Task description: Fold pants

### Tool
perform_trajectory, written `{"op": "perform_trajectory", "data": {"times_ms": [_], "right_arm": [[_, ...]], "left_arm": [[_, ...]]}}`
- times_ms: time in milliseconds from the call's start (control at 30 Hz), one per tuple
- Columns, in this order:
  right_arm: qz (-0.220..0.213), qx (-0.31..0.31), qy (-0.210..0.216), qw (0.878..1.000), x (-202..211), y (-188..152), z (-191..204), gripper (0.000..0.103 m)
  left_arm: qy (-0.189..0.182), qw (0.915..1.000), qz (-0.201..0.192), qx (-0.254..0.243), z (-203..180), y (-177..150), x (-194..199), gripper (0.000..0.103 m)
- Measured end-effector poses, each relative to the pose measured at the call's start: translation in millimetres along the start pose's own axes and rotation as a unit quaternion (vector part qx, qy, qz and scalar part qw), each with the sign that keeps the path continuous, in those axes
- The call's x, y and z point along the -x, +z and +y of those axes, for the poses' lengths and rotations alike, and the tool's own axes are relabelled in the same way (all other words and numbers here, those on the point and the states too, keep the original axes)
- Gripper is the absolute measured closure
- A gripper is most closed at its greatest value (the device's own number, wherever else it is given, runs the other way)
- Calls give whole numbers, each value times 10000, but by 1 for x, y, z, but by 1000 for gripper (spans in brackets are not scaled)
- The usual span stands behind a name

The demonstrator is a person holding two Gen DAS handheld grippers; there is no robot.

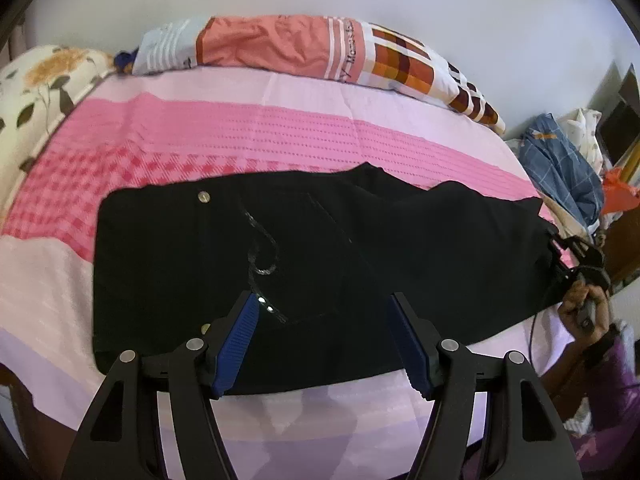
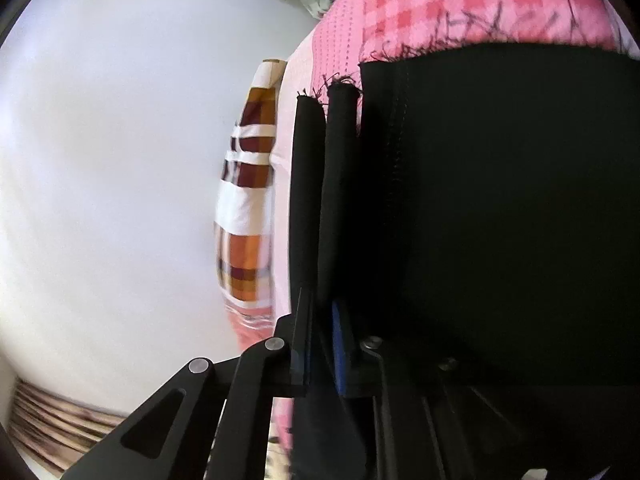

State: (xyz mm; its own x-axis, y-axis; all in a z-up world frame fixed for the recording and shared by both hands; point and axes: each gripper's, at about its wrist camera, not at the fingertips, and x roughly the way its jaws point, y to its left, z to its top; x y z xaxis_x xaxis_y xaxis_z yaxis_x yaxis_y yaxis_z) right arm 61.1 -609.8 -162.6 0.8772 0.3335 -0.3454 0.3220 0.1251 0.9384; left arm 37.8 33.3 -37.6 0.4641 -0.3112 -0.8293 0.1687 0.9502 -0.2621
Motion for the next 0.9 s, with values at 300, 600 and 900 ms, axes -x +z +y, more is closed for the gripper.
{"op": "perform_trajectory", "data": {"times_ms": [300,600,900], "right_arm": [[-139,542,-762,9955,58,-14,10,97],[-401,46,-981,9944,122,-20,-41,100],[-289,104,-832,9961,104,-3,-28,90]], "left_arm": [[-107,9999,-38,9,-5,3,1,36],[-185,9996,193,-80,-12,-5,-7,36],[-279,9993,219,-95,-22,-5,-6,33]]}}
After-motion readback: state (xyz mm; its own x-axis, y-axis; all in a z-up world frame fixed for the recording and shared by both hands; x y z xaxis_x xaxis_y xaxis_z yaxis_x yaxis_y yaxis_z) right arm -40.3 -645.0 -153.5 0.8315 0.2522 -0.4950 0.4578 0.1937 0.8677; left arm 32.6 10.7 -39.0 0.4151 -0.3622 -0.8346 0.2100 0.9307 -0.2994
